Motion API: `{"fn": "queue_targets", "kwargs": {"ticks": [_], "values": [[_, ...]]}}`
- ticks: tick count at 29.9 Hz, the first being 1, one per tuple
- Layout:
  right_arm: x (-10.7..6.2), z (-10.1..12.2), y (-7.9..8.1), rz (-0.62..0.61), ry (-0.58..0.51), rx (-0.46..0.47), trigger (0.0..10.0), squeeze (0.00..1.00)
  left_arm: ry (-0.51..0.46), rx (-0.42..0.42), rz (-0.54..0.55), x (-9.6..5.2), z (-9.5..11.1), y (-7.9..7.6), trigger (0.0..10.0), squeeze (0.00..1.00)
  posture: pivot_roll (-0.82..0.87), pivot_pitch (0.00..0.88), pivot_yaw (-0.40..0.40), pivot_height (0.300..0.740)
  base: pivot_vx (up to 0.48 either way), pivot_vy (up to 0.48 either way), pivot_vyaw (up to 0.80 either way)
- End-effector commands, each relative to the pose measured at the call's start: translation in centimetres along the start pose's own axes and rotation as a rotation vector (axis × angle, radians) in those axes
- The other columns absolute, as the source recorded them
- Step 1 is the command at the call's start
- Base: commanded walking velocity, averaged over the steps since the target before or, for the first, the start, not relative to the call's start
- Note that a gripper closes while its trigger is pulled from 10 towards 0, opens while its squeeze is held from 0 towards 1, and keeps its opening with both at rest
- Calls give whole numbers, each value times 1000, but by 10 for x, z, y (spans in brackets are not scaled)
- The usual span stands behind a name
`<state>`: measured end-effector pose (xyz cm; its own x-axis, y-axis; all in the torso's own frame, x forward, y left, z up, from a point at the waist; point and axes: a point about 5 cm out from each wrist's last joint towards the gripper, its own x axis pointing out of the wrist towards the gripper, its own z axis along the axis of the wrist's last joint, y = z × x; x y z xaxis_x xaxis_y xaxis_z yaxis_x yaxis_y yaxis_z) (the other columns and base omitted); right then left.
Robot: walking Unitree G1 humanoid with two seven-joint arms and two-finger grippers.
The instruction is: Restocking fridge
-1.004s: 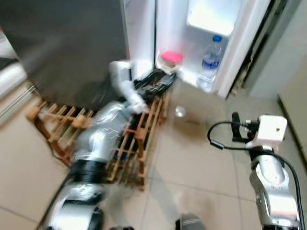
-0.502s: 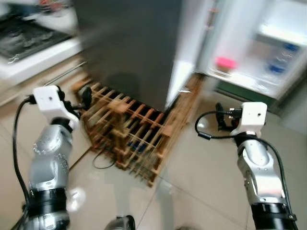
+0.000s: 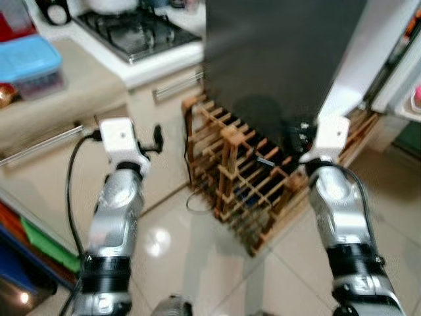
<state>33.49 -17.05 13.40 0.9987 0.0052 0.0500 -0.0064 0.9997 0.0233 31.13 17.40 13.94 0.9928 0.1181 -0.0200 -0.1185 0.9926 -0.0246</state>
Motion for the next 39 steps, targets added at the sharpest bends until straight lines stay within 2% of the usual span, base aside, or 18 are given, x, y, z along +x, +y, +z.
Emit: {"fn": "queue_targets", "kwargs": {"ticks": [1, 3, 7, 16, 18, 39], "values": [[-2, -1, -4, -5, -5, 1, 10000, 0, -42, 56, 48, -1, 8, 5, 10000, 0, -84, 0, 3, 720, 0, 0, 587], [-3, 1, -7, -5, -14, 1, 10000, 0, -71, 130, 75, -4, 8, 13, 10000, 0, -86, 0, -7, 720, 0, 0, 587], [-6, 0, -9, 8, -16, -8, 10000, 0, -24, 110, 133, -5, -1, 20, 10000, 0, -84, 0, -13, 720, 0, 0, 586], [-3, 2, -3, 16, -35, 3, 10000, 0, -70, 98, 90, -2, 8, 3, 10000, 0, -81, 0, -11, 720, 0, 0, 606], [-3, 4, -3, 10, -42, -26, 10000, 0, -69, 95, 86, -1, 8, 3, 10000, 0, -88, 0, -10, 720, 0, 0, 0], [-2, 5, -2, 17, -51, -25, 10000, 0, -68, 91, 80, 0, 8, 1, 10000, 0, -95, 0, -8, 720, 0, 0, 0]]}}
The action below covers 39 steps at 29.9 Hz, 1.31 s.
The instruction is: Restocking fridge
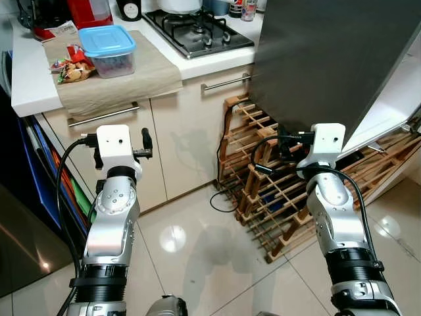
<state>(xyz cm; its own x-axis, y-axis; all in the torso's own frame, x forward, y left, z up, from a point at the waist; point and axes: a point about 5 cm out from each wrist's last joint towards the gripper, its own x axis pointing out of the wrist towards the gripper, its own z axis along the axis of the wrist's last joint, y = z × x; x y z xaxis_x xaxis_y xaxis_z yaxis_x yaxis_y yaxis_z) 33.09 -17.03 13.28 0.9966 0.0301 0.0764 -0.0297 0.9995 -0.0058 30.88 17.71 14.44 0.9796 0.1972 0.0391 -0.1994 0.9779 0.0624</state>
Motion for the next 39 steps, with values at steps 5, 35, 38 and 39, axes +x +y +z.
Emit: {"fn": "queue_targets", "kwargs": {"ticks": [5, 35, 38, 39], "values": [[2, 6, -2, -8, -24, 2, 10000, 0, -10, 3, -1, 2, 3, -2, 10000, 0, -95, 0, -8, 720, 0, 0, 0], [2, 6, -2, -8, -24, 2, 10000, 0, -10, 3, -1, 2, 3, -2, 10000, 0, -95, 0, -8, 720, 0, 0, 0], [2, 6, -2, -8, -24, 2, 10000, 0, -10, 3, -1, 2, 3, -2, 10000, 0, -95, 0, -8, 720, 0, 0, 0], [2, 6, -2, -8, -24, 2, 10000, 0, -10, 3, -1, 2, 3, -2, 10000, 0, -95, 0, -8, 720, 0, 0, 0]]}}
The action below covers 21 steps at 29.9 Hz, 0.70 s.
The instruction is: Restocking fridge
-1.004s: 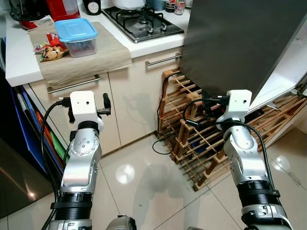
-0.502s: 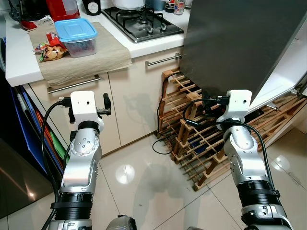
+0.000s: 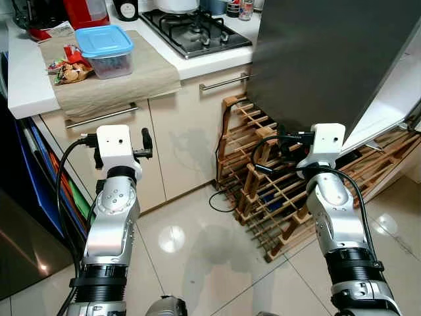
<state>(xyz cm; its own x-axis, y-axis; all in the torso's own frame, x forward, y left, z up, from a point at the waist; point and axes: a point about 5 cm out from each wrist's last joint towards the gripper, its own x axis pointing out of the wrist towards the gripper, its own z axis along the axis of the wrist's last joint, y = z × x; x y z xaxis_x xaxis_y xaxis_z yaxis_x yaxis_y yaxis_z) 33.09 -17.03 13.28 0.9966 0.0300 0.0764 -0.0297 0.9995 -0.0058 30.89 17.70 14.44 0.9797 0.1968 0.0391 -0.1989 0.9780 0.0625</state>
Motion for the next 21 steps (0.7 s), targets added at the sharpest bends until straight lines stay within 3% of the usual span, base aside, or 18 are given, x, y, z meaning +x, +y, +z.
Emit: {"fn": "queue_targets", "kwargs": {"ticks": [1, 5, 9, 17, 21], "values": [[2, 5, -1, 3, -12, -13, 10000, 0, -9, -2, -7, 3, 3, -3, 10000, 0, 0, 0, 0, 740, 0, 0, 0], [-6, 6, 14, 37, -37, 1, 10000, 0, -1, 1, -129, 12, 6, -18, 10000, 0, -104, 22, -12, 740, 0, 0, 525], [-8, 4, 11, 28, -28, -7, 10000, 0, 15, -15, -118, 14, 3, -17, 10000, 0, -115, 25, -12, 740, 0, 0, 684], [-9, 5, 13, 30, -31, -9, 10000, 0, -7, -25, -171, 16, 9, -29, 10000, 0, -111, 19, -3, 740, 0, 0, 682], [-7, 5, 14, 35, -31, 7, 10000, 20, 3, -31, -142, 16, 9, -21, 10000, 0, -103, 16, 1, 740, 0, 0, 675]]}}
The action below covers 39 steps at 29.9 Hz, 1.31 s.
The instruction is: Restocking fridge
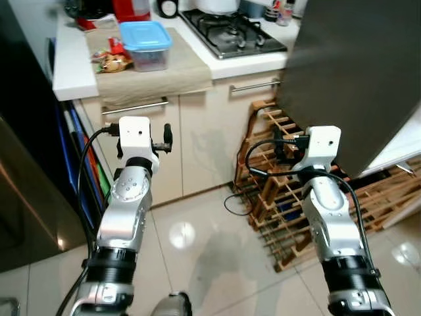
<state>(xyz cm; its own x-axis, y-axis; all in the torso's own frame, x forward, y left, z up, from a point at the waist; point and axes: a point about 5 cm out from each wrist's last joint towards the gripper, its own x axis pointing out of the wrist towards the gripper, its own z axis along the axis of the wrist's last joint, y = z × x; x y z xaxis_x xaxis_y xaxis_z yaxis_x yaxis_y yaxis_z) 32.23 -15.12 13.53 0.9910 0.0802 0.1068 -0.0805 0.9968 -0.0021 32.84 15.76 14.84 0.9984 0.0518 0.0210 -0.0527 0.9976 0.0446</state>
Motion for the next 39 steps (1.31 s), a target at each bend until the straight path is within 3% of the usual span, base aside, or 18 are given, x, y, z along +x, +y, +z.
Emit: {"fn": "queue_targets", "kwargs": {"ticks": [1, 6, 8, 16, 18, 22, 26, 30, 33, 39], "values": [[1, 2, -5, -15, 0, -2, 10000, 20, -8, -8, 5, 0, 4, 2, 10000, 0, -103, 16, 1, 740, 0, 0, 675], [-3, 1, -17, -33, 11, 23, 10000, 47, 83, -1, 38, -16, -16, 24, 10000, 0, -90, 20, 4, 740, 0, 0, 673], [-4, -1, -19, -37, 17, 22, 10000, 55, 106, -20, 51, -20, -21, 26, 10000, 0, -86, 16, 2, 740, 0, 0, 675], [1, 2, -17, -38, 11, 17, 10000, 78, 41, 13, 19, -14, -7, 13, 10000, 0, -82, 0, -4, 740, 0, 0, 672], [3, 3, -18, -68, 9, 27, 10000, 0, 20, 19, 9, -9, -1, 12, 10000, 0, -83, 0, -3, 740, 0, 0, 0], [4, 16, -23, -122, -68, -72, 10000, 0, -108, 3, -119, -9, 19, 1, 10000, 0, -87, 0, -1, 740, 94, 0, 0], [0, 37, -25, -135, -183, -81, 10000, 0, -237, 22, -182, -12, 42, -9, 10000, 0, -92, 0, 1, 740, 480, 0, 0], [0, 21, -28, -165, -82, 7, 10000, 0, -204, -29, -179, -10, 42, -15, 10000, 0, -95, 0, 1, 740, 480, 0, 0], [0, 17, -25, -155, -64, 6, 10000, 0, -167, -59, -156, -7, 37, -13, 10000, 0, -96, 0, 1, 740, 480, 0, 0], [0, 16, -23, -146, -58, -11, 10000, 0, -175, -42, -163, -7, 36, -13, 10000, 0, -97, 0, -3, 740, 480, 0, 0]]}}
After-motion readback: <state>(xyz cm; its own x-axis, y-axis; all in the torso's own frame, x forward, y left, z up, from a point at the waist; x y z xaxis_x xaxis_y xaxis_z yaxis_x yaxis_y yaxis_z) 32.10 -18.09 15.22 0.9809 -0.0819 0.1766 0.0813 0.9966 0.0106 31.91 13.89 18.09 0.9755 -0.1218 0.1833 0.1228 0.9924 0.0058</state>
